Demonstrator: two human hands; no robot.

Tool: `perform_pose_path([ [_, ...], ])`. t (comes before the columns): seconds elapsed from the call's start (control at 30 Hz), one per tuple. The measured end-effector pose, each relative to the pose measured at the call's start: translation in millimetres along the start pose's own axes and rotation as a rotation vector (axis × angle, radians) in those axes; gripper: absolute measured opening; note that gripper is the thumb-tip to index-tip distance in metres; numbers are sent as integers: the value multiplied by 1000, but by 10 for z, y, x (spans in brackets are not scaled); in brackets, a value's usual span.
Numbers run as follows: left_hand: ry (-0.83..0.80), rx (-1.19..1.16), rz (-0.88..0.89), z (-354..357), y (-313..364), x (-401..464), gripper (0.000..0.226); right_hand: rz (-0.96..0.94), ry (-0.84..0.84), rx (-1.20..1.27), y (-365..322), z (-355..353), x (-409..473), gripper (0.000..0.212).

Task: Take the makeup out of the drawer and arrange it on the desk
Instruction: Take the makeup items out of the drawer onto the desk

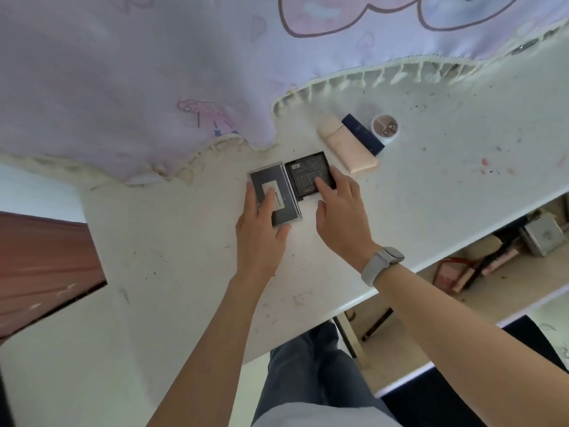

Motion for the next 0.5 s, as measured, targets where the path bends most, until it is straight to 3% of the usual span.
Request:
perform_pose_path([
  [0.17, 49, 256, 39, 54, -68, 85, 60, -154, -35, -237, -24, -9, 110, 48],
  [0.33, -11, 438, -10, 184, -74, 256, 66, -197, -110, -364, -1, 54, 243, 53],
  [0.5, -4, 362, -28, 130, 19, 204, 69, -213, -116, -286, 34, 8, 156, 57],
])
Point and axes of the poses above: each hand's wrist, its own x-axis towards the middle knuckle, its own z-axis out of the palm, y = z × x, the point moved 7 cm from there along x, towards the middle knuckle, and after that the axes turned 5 degrees about y, right-handed, at the moved point
